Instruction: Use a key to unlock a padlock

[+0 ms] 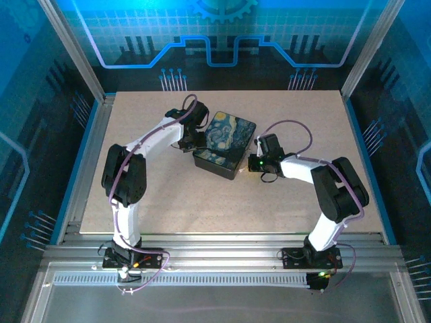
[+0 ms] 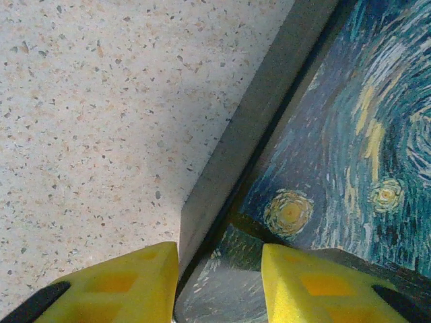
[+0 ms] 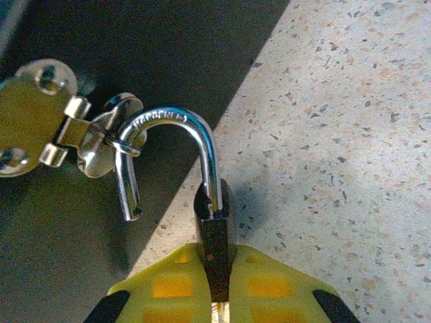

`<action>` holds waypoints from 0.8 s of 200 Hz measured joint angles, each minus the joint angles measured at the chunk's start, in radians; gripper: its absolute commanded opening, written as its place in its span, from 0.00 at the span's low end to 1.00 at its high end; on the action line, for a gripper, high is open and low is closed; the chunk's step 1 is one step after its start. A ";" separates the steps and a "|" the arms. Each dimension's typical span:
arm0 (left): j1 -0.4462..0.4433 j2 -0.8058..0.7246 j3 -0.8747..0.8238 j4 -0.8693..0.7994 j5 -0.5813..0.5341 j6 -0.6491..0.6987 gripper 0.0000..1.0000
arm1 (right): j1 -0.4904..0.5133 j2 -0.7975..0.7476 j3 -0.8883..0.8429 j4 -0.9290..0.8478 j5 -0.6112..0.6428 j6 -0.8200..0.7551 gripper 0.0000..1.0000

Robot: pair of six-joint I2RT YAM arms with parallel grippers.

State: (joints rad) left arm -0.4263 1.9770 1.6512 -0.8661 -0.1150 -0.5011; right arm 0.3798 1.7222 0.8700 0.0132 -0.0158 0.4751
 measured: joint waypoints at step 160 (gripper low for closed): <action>-0.029 -0.005 -0.011 0.007 0.023 -0.043 0.35 | -0.109 -0.016 -0.040 0.111 -0.161 0.125 0.00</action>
State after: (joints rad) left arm -0.4557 1.9720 1.6402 -0.8589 -0.0921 -0.5442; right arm 0.2710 1.7058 0.8299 0.1242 -0.1764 0.5999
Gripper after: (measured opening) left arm 0.350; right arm 0.073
